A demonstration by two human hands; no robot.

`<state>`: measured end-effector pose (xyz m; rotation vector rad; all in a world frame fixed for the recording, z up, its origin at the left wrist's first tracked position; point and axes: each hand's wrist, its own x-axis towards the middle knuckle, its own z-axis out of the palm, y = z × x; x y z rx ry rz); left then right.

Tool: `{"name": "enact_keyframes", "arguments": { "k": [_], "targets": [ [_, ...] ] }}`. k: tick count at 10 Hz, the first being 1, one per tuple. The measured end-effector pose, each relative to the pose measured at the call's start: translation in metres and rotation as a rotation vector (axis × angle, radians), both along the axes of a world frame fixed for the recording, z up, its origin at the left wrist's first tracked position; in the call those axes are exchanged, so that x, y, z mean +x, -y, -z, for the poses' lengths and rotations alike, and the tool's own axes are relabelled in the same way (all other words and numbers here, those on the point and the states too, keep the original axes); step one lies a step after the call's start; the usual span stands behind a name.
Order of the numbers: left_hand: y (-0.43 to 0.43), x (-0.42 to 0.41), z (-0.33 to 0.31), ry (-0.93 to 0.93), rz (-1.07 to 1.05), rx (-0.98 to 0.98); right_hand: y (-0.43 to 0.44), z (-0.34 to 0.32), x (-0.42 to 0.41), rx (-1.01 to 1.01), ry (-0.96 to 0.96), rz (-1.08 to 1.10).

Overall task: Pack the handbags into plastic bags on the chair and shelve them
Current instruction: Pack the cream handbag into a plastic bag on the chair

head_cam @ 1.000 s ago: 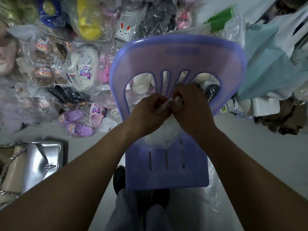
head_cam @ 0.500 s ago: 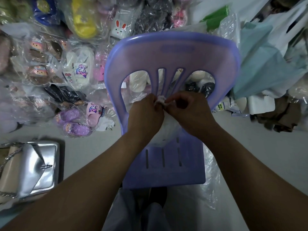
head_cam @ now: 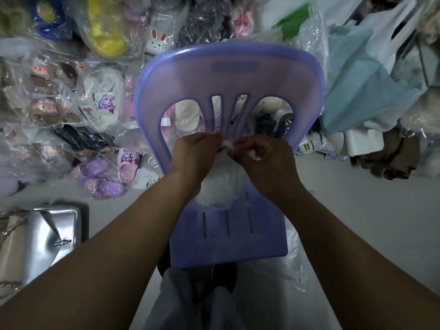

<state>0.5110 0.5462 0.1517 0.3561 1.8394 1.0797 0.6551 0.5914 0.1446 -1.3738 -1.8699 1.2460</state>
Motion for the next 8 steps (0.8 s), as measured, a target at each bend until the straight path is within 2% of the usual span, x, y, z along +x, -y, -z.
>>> {"name": "enact_keyframes", "arguments": {
  "k": [1,2,3,4,5,6,7,8],
  "targets": [
    [0.003,0.000,0.008,-0.074,-0.032,-0.002,0.007,0.001,0.006,0.163,0.048,-0.052],
    [0.009,-0.009,0.020,-0.177,-0.118,-0.009,0.011,0.005,0.010,0.126,0.058,-0.076],
    [0.008,-0.019,0.030,-0.397,-0.160,-0.111,0.014,0.004,0.015,0.076,0.059,-0.055],
    [0.006,-0.018,0.032,-0.406,-0.163,-0.105,0.015,0.003,0.018,0.003,0.078,-0.024],
    [0.007,-0.008,0.032,-0.319,-0.032,-0.064,0.017,0.003,0.018,-0.163,0.061,0.062],
    [0.013,0.000,0.030,-0.292,0.052,-0.017,0.025,-0.003,0.012,-0.574,-0.081,0.243],
    [0.019,0.016,0.026,-0.245,0.096,-0.016,0.030,-0.004,0.002,-0.807,-0.055,0.472],
    [0.018,0.042,0.026,-0.061,0.079,-0.046,0.032,0.003,-0.001,-0.795,0.126,0.637]
  ]
}}
